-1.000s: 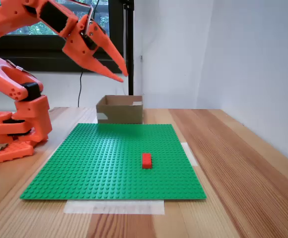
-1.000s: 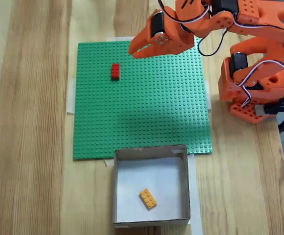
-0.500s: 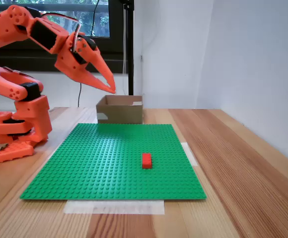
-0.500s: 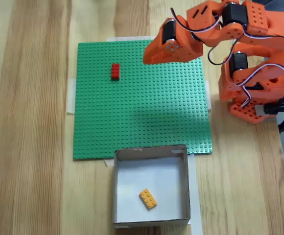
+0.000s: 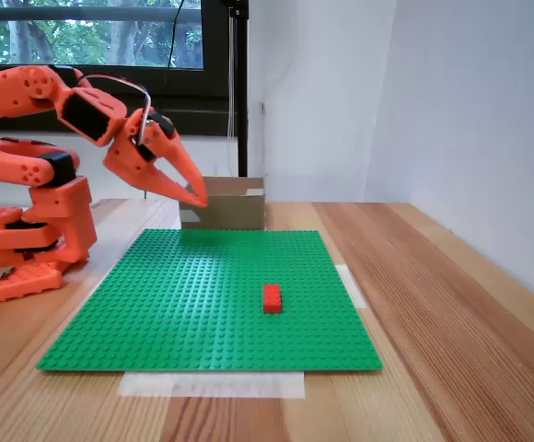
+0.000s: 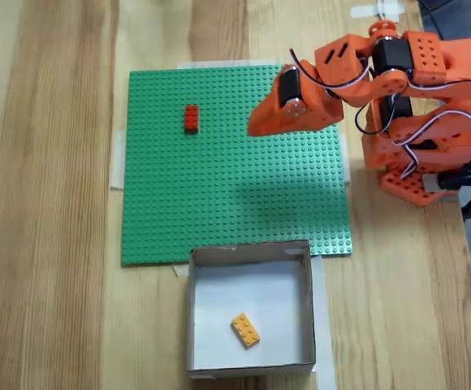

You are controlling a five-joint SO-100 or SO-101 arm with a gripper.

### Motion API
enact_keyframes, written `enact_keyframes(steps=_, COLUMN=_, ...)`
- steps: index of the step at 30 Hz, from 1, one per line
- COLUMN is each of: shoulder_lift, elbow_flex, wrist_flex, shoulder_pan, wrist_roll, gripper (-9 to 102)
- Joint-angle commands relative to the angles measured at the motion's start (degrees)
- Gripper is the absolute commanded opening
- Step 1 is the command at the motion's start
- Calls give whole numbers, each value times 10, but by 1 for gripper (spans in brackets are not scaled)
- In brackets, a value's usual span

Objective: Pick the yellow lego block and put it in the box.

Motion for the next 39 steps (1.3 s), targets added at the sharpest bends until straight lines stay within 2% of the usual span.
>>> enact_keyframes(steps=1, shoulder_lift=15, elbow_flex=15, wrist_flex=-4, shoulder_pan=-5, wrist_roll=-4, gripper=-1)
enact_keyframes(steps=12, shoulder_lift=64, elbow_flex=79, wrist_flex=-12, shoulder_pan=-6, wrist_roll=-6, gripper=-1)
enact_keyframes(steps=24, shoulder_lift=121, elbow_flex=182, wrist_flex=-56, shoulder_pan=1, wrist_roll=-16, gripper=-1)
enact_keyframes(steps=39, shoulder_lift=160, elbow_flex=240, wrist_flex=-74, shoulder_pan=7, wrist_roll=-25, gripper=-1)
